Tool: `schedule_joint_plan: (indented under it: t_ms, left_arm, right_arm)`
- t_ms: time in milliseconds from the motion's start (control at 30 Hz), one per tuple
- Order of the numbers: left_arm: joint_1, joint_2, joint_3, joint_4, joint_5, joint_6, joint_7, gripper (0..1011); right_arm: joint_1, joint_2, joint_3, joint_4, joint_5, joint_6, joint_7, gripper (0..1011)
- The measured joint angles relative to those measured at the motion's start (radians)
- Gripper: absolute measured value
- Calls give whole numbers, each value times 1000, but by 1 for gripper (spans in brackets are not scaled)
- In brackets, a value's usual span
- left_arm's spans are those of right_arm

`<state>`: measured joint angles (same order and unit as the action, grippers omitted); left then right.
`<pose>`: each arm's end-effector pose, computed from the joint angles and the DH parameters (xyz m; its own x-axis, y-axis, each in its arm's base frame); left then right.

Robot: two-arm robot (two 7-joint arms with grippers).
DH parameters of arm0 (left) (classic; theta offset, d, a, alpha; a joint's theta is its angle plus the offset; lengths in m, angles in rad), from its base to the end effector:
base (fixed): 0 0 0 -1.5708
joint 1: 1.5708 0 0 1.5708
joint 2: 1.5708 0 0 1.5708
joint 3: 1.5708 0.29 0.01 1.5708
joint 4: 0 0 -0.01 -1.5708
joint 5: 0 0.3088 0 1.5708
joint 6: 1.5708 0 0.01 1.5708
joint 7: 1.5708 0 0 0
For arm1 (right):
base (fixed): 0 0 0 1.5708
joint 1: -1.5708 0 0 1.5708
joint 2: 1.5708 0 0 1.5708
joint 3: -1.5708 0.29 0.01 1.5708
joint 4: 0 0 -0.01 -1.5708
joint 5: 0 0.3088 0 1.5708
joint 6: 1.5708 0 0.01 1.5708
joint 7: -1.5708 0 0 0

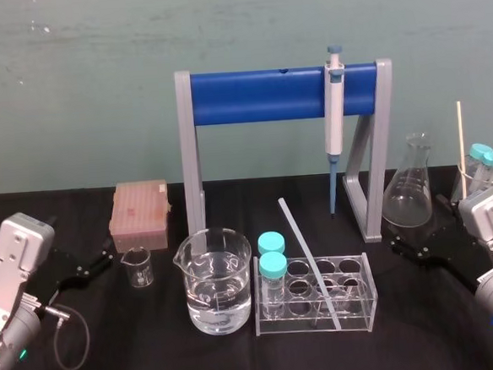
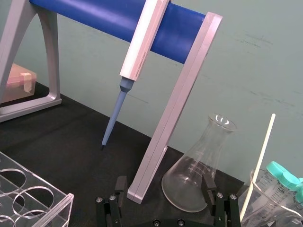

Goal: Pick up the stirring rod with one hand, then place it down.

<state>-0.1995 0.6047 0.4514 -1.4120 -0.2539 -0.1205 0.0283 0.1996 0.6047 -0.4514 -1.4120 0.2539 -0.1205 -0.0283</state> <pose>0.3581 0.0827 -0.3023 0.2923 0.8803 0.3738 -0.9553 0.2873 0.0703 0.3581 -0.0827 -0.3022 0.2922 -0.8803 0.3738 0.9553 0.2873 -0.0702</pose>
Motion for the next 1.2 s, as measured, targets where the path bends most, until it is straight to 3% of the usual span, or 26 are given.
schedule_joint_plan:
  t_ms: [1200]
  left_arm:
    - [0, 0, 0, 0, 0, 0, 0, 1000]
  right_arm:
    - [0, 0, 0, 0, 0, 0, 0, 1004]
